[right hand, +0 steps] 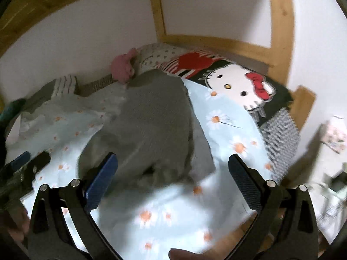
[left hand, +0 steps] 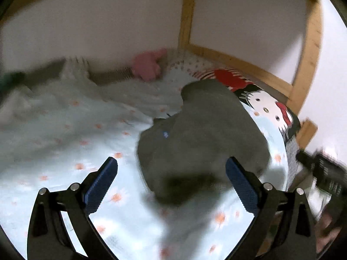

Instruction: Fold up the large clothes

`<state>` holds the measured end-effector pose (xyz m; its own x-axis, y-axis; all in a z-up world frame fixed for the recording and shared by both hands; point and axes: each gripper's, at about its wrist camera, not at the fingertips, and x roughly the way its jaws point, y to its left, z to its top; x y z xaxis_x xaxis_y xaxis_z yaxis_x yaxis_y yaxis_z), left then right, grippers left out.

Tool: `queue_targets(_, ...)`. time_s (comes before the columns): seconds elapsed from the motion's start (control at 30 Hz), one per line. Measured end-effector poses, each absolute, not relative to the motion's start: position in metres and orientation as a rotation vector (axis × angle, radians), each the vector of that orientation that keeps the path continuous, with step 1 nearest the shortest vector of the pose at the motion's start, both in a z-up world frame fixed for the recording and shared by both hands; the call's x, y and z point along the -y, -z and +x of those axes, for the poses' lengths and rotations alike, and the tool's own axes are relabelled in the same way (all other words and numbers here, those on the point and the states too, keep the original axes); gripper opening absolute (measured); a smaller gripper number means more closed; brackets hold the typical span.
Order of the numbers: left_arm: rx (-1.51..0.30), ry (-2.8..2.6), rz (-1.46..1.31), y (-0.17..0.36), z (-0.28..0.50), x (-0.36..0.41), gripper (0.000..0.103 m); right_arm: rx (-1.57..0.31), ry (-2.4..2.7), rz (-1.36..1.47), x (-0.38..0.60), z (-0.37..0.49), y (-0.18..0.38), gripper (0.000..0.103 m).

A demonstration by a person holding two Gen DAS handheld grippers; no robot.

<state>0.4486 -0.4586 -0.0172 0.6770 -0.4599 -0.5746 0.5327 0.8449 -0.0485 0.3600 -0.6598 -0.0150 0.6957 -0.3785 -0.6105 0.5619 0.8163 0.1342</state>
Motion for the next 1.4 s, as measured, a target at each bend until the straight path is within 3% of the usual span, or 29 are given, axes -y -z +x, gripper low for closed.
queue_targets(0.23,-0.672,0.514,0.317,0.011,0.325,0.418,0.098,-0.681,0.509,0.246,0.573,0.276,-0.012,0.100)
queue_targets(0.7,-0.698,0.469,0.264,0.003,0.204,0.349,0.098,-0.675,0.414,0.178,0.494,0.125,-0.026,0.100)
queue_targets(1.07,-0.655,0.488,0.300,-0.001,0.123,0.362,0.098,-0.656,0.421,0.174,0.493,0.040,-0.029,0.100)
queue_targets(1.4,-0.676,0.534,0.319,0.003,0.096,0.382,0.098,-0.675,0.416,0.145,0.490,0.007,-0.022,0.100)
